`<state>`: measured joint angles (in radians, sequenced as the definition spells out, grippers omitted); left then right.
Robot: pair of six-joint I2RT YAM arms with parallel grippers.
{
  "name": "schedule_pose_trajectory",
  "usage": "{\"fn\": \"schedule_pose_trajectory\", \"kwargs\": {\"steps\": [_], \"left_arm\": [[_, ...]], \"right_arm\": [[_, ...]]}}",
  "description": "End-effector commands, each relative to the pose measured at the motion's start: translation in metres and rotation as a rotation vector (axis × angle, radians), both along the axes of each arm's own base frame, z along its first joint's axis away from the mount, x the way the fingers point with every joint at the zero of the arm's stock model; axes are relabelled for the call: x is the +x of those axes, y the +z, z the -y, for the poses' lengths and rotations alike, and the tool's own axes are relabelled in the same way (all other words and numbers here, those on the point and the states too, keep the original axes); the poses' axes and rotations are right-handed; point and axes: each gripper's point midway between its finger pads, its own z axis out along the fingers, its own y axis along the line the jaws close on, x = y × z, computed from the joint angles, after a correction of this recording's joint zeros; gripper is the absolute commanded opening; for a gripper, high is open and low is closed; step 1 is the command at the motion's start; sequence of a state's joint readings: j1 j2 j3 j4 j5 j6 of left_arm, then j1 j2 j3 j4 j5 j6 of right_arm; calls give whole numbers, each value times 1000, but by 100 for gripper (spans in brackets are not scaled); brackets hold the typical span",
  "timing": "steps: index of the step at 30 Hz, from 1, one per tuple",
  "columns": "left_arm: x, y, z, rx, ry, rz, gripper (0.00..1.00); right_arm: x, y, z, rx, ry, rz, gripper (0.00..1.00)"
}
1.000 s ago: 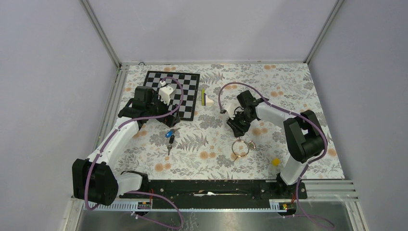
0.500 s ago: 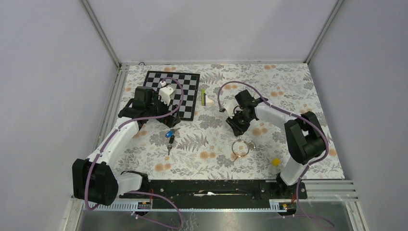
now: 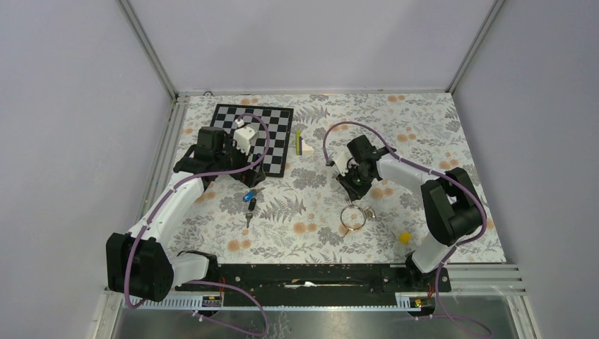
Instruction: Put the keys on the keyring
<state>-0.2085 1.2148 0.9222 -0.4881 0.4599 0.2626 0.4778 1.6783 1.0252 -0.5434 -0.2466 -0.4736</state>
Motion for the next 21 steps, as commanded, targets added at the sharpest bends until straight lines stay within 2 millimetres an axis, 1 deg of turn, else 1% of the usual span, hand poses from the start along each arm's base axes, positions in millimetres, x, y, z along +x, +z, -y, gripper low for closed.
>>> {"fn": "schedule_pose_trajectory", "kwargs": {"steps": [1, 9, 21], "left_arm": [[5, 10, 3, -21, -15, 48, 99], [5, 9, 2, -16, -15, 53, 99], [4, 12, 0, -14, -12, 66, 99]], "right_arm": [[4, -2, 0, -16, -20, 11, 27], [1, -3, -5, 6, -23, -16, 27], [-2, -16, -4, -11, -36, -57, 28]]}}
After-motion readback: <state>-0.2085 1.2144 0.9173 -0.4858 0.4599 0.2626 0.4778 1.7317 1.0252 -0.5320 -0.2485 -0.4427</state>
